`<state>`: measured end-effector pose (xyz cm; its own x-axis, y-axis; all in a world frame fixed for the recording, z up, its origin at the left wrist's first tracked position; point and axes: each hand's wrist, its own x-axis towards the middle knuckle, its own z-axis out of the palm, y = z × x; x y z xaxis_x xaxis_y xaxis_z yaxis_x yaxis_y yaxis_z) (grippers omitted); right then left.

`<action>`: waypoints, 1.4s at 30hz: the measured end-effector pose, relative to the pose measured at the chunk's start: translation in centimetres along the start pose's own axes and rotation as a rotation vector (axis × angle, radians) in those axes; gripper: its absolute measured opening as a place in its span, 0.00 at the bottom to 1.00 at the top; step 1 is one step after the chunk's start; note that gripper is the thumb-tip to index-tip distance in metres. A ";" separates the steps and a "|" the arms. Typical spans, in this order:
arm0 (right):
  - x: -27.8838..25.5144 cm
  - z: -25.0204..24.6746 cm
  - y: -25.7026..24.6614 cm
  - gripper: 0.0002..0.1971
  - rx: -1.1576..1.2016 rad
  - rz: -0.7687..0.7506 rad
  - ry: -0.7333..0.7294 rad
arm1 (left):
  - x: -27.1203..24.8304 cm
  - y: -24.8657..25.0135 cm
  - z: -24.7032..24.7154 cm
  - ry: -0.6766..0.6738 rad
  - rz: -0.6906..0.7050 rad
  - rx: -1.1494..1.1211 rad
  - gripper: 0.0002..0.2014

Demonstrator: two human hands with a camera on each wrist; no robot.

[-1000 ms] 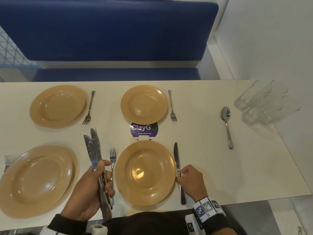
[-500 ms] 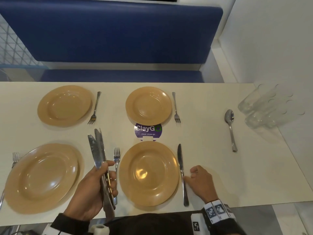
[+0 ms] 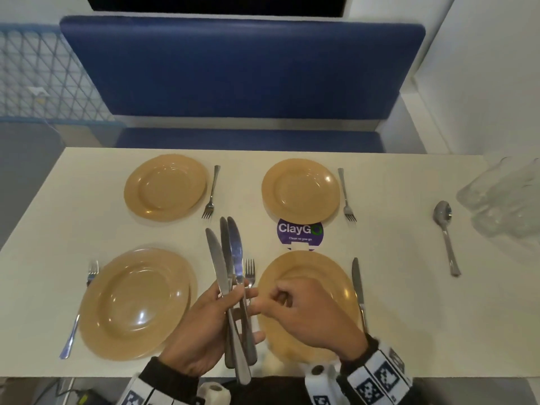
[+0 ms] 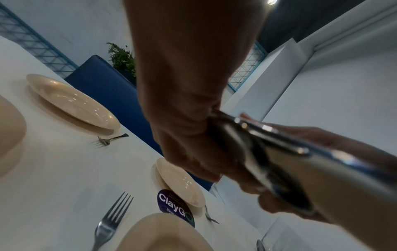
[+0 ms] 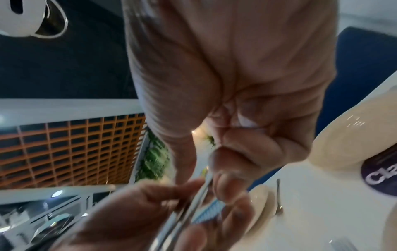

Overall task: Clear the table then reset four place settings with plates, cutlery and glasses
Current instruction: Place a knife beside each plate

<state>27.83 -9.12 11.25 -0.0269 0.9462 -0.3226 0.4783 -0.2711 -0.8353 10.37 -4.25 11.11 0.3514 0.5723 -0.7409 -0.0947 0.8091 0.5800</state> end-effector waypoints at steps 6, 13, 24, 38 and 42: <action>3.3 4.7 -4.4 0.10 0.133 0.014 -0.105 | -1.1 2.8 -3.9 -0.127 0.032 0.026 0.12; 6.2 8.3 -5.0 0.12 -0.095 0.168 0.002 | -1.1 6.0 -14.8 0.074 0.078 0.010 0.13; 8.5 19.3 -0.3 0.07 -0.159 0.404 0.139 | -0.4 11.0 -27.8 0.109 0.121 0.014 0.13; 8.6 21.9 1.9 0.06 -0.152 0.511 0.335 | 0.3 12.5 -29.3 0.022 0.132 0.045 0.13; 8.7 22.4 2.1 0.08 -0.135 0.541 0.348 | -0.1 12.4 -29.6 0.033 0.132 0.043 0.13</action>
<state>8.91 -5.37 -3.25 0.5232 0.6908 -0.4991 0.4516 -0.7214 -0.5250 -18.41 9.67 8.30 0.3078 0.6779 -0.6676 -0.0976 0.7204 0.6866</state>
